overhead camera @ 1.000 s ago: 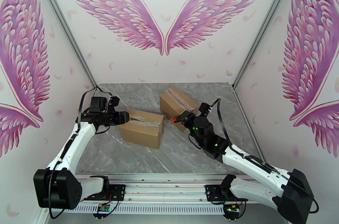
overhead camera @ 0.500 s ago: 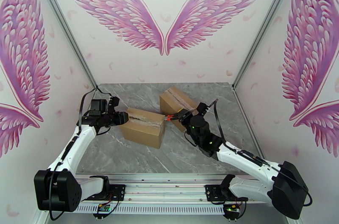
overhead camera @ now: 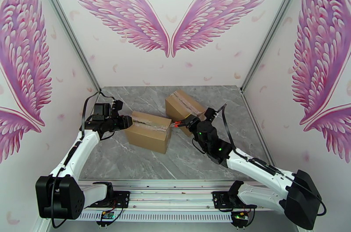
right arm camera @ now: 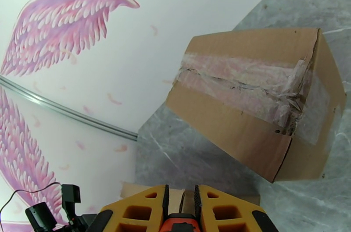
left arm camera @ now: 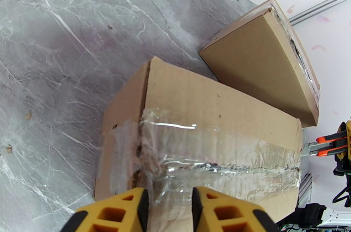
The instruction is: Unpack the express box
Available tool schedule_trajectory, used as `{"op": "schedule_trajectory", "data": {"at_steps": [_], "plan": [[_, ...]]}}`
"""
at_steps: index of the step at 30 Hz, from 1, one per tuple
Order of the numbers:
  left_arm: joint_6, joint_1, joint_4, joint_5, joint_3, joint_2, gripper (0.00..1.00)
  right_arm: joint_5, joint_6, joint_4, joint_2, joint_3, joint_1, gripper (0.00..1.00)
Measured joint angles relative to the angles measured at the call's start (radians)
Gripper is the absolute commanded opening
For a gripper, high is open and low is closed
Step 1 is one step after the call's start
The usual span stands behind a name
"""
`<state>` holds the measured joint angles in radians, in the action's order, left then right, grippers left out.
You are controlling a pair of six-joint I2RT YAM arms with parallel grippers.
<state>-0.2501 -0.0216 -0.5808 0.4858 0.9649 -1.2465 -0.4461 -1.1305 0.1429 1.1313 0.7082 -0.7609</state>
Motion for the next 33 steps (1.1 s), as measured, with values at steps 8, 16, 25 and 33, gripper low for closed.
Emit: {"op": "schedule_trajectory", "data": {"at_steps": [8,16,25,33], "plan": [[-0.011,0.0,0.018,0.003,-0.009,0.001,0.32,0.0,-0.006,0.025,0.026,0.003,0.0,0.0],[-0.017,0.001,0.032,0.003,-0.019,0.006,0.3,0.0,-0.006,0.026,0.027,0.005,-0.001,0.0],[-0.04,0.002,0.05,-0.001,-0.038,0.016,0.25,-0.011,-0.081,0.1,0.043,-0.034,0.002,0.0],[-0.102,0.002,0.082,-0.015,-0.079,0.052,0.2,-0.03,-0.198,0.195,0.061,-0.093,0.008,0.0]]}}
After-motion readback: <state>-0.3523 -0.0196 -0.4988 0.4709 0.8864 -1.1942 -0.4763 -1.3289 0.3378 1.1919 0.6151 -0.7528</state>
